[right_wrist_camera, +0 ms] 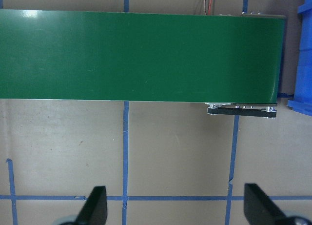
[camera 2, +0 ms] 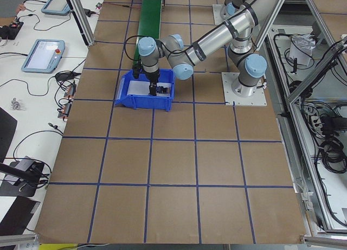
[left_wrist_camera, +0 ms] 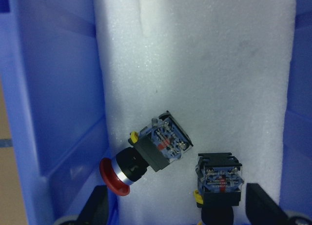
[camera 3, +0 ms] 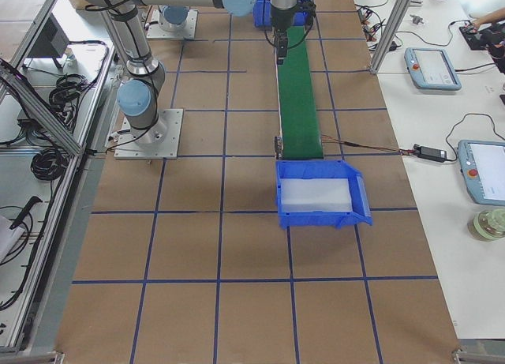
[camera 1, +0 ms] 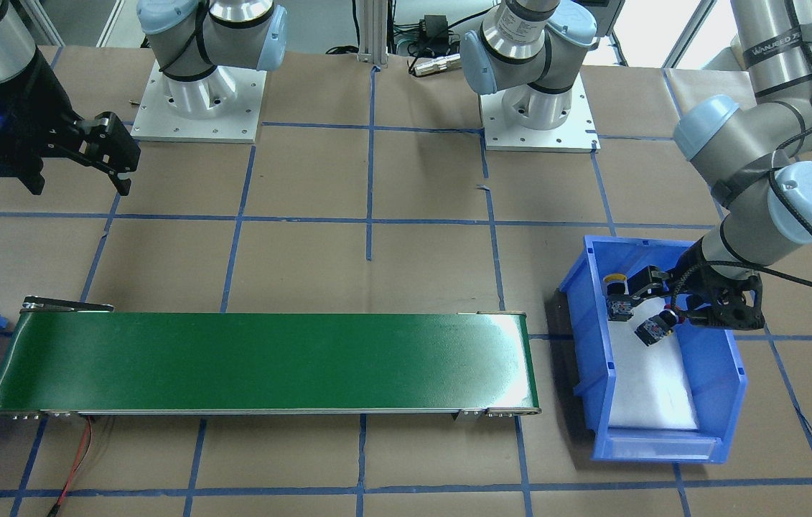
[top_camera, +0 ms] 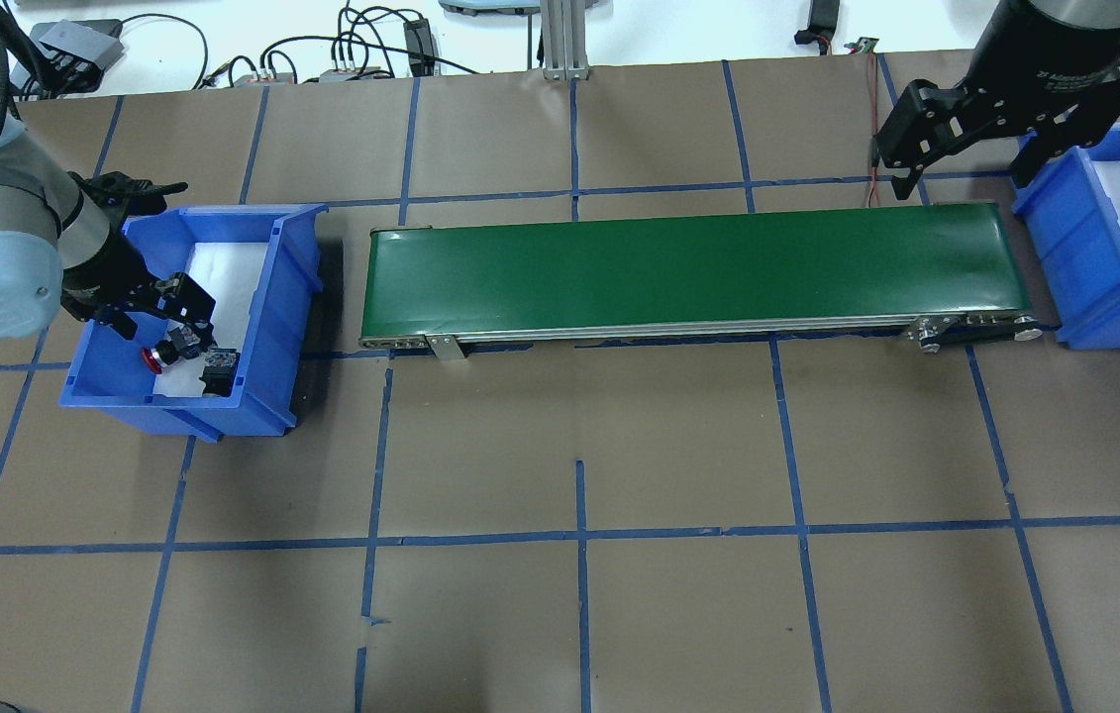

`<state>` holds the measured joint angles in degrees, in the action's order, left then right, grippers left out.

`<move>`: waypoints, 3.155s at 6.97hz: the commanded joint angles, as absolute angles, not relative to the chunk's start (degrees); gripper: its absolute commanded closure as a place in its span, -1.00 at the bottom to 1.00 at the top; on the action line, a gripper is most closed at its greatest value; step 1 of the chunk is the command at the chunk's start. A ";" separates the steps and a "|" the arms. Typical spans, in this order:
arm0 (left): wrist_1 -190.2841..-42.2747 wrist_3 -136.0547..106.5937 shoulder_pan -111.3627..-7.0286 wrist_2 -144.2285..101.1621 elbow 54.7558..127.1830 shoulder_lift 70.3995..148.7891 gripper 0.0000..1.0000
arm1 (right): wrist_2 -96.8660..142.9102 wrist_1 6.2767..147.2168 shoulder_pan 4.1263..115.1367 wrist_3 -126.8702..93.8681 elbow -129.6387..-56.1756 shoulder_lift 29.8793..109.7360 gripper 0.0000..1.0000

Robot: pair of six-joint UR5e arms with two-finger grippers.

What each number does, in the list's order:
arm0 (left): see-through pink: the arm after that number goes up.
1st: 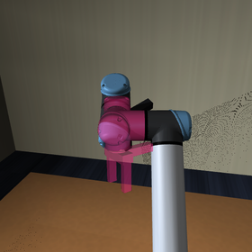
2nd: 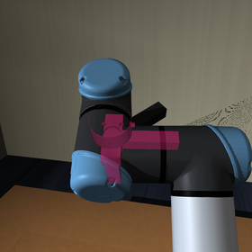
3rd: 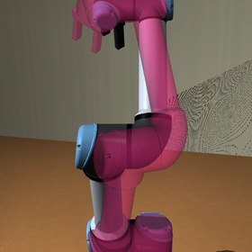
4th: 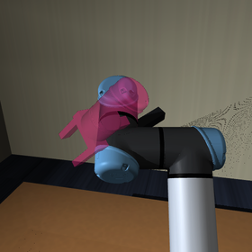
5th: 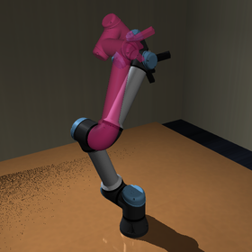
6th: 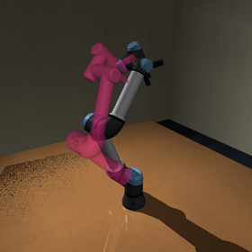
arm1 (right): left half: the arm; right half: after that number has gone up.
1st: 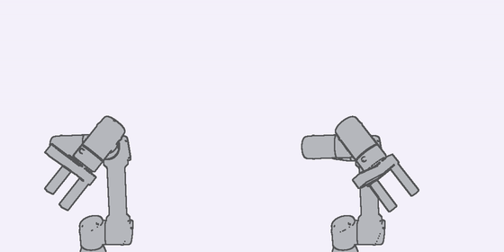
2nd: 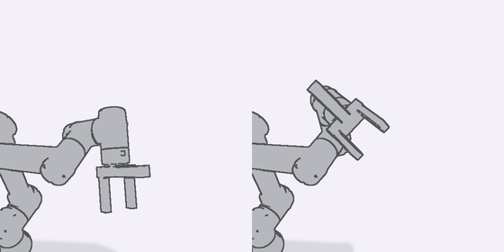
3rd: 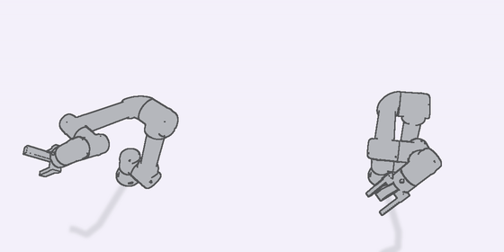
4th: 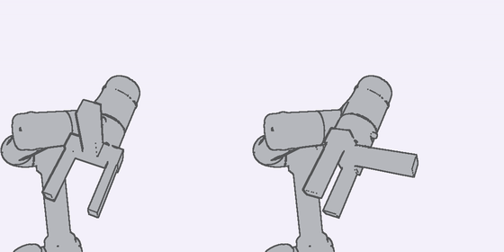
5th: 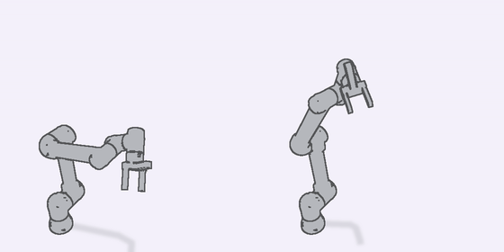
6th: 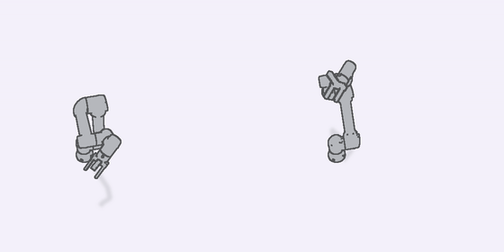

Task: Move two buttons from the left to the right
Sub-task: 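Close the left gripper on the yellow-capped button switch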

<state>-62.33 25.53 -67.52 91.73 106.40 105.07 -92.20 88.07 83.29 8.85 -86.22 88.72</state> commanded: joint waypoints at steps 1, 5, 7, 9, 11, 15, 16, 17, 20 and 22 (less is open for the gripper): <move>-62.23 23.74 -67.85 91.32 108.45 104.42 -1.00 | -92.20 88.07 83.32 8.79 -86.22 88.77 -1.00; -62.31 22.77 -68.03 89.32 108.90 104.41 -0.58 | -92.20 88.15 83.23 8.79 -86.22 88.68 -1.00; -62.49 21.71 -68.55 88.77 109.25 104.59 -0.53 | -92.20 88.15 83.32 8.79 -86.22 88.68 -1.00; -62.23 20.39 -68.56 88.86 111.00 104.59 -0.34 | -92.11 88.07 83.58 8.88 -86.13 88.94 -1.00; -62.23 20.48 -68.55 88.86 111.01 104.50 -0.24 | -91.93 88.24 86.03 8.35 -86.04 88.60 -1.00; -62.23 20.48 -68.47 88.86 111.09 105.47 -0.24 | -92.28 92.72 86.13 8.97 -85.96 86.66 -1.00; -61.88 20.57 -68.29 88.86 111.09 105.56 -0.24 | -92.29 92.64 86.22 8.96 -85.96 86.92 -1.00; -61.00 20.74 -68.20 88.86 111.09 106.25 -0.24 | -92.29 92.64 86.22 8.96 -85.96 86.92 -1.00; -60.29 20.92 -68.20 88.86 111.09 106.52 -0.24 | -92.29 92.64 86.22 8.88 -85.96 87.19 -1.00; -60.21 20.48 -68.29 88.86 111.09 106.52 0.36 | -92.29 92.64 86.22 8.88 -86.04 87.63 -1.00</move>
<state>-60.25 20.69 -68.25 88.86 111.09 106.52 -92.29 92.64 86.22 8.88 -86.01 87.48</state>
